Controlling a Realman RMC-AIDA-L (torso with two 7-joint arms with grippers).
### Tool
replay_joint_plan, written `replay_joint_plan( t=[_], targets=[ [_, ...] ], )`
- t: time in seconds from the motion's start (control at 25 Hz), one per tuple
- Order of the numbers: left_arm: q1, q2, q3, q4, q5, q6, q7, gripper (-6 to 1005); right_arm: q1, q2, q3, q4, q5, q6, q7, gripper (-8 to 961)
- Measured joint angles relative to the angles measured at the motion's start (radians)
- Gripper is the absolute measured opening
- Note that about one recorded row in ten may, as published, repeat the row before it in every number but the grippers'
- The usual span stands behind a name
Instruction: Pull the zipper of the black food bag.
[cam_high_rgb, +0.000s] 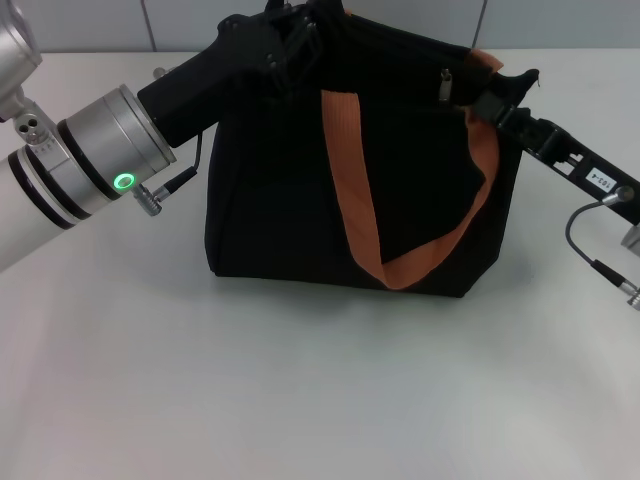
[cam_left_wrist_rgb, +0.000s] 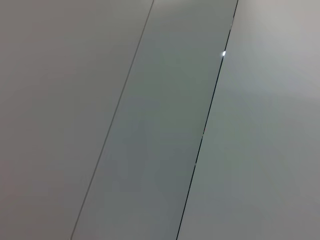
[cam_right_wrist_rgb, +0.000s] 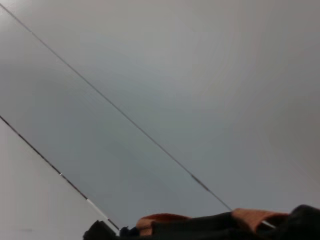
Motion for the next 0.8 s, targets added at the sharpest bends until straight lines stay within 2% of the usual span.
replay_joint_plan(
  t=[0.28, 0.48, 0.8],
  targets=[
    [0.003, 0.000, 0.001, 0.000, -0.001, 0.000, 0.000, 19, -0.011, 0.000, 0.011, -0.008, 0.003, -0.043, -0.012, -3],
    [0.003, 0.000, 0.002, -0.003, -0.002, 0.001, 0.000, 19, -0.012, 0.001, 0.012, -0.009, 0.014, -0.100, -0.107, -1],
    [-0.004, 0.000, 0.001, -0.012, -0.002, 0.003, 0.000, 19, -0.006, 0.001, 0.002, -0.020, 0.013, -0.093, -0.112, 103]
  ],
)
